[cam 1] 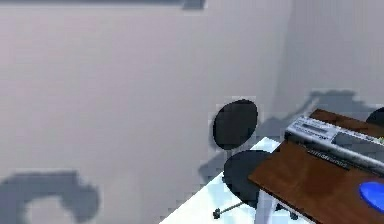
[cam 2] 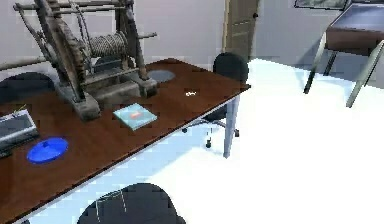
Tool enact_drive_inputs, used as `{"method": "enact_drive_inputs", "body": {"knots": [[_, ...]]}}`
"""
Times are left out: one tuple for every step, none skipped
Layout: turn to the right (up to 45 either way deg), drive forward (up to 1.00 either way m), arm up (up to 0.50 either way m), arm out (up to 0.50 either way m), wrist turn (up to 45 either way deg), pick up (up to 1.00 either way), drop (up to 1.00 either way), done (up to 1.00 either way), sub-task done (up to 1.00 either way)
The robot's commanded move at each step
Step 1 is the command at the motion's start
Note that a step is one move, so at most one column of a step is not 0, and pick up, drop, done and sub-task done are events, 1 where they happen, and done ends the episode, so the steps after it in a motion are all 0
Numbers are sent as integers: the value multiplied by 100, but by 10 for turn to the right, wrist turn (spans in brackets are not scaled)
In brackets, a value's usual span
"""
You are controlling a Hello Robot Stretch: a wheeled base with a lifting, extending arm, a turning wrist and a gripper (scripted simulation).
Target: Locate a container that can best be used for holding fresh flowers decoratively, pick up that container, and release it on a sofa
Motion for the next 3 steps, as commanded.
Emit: {"method": "enact_drive_inputs", "body": {"knots": [[-450,0,0,0,0,0,0,0,0],[-450,0,0,0,0,0,0,0,0],[-420,0,0,0,0,0,0,0,0]]}}
